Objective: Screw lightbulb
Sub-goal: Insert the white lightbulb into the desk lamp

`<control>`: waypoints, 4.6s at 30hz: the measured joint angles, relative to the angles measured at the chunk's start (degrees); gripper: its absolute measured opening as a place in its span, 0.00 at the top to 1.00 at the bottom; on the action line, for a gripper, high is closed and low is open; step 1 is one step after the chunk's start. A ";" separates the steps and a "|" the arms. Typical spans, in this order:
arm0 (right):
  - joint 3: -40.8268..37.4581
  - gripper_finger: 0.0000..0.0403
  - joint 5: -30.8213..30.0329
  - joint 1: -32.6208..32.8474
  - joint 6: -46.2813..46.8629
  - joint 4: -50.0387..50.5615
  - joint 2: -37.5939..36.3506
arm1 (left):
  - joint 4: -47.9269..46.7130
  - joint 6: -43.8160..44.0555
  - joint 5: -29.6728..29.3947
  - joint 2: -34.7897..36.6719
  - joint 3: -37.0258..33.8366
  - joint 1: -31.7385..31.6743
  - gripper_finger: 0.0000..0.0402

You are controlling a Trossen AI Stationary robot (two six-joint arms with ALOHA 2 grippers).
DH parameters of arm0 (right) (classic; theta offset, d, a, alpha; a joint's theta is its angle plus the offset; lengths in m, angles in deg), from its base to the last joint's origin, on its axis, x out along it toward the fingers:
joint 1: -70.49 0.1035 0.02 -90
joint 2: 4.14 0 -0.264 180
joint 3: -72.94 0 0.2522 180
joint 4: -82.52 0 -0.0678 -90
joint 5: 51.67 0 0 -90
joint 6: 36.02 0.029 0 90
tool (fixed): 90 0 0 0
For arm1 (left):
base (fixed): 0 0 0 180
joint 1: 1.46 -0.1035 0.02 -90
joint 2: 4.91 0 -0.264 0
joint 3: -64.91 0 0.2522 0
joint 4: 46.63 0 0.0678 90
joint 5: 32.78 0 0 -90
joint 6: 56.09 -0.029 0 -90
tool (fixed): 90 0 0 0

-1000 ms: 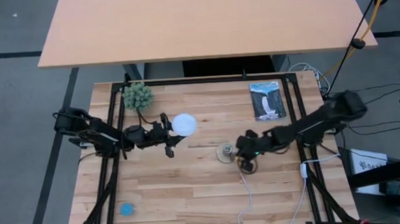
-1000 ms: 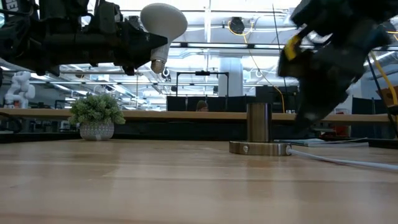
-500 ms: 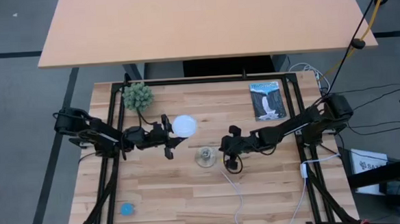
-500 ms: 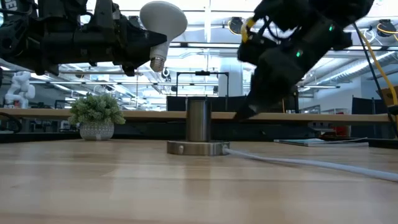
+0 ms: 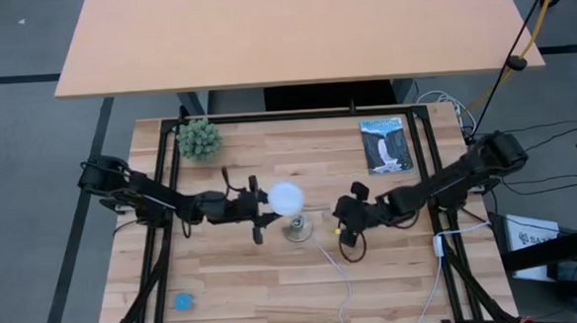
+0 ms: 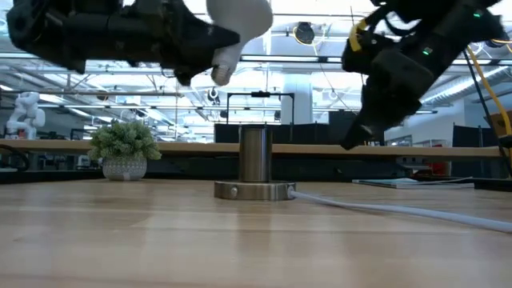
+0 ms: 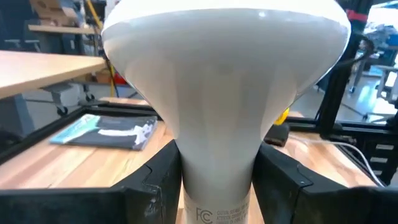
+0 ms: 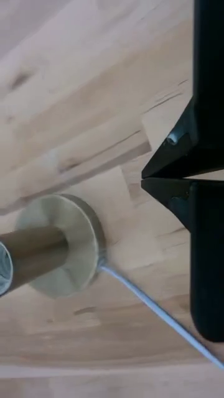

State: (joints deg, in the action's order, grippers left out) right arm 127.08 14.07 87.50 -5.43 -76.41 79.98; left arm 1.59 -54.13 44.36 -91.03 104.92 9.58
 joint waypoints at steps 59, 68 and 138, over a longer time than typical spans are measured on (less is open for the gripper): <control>-0.24 1.00 -0.86 -1.70 -10.84 -22.99 0.42 | -12.29 -0.65 -0.24 -16.45 13.28 -0.64 0.55; -0.24 1.00 -0.88 -1.70 -11.17 -23.03 0.42 | -12.27 -0.72 -0.24 -16.45 13.28 -0.62 0.55; -0.20 1.00 -1.18 -1.66 -5.19 -12.37 0.22 | -26.97 0.28 0.59 -10.11 13.24 0.01 0.38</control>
State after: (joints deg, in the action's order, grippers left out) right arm 126.89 12.88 85.84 -10.61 -88.78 80.19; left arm -25.37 -53.85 44.95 -101.15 118.16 9.59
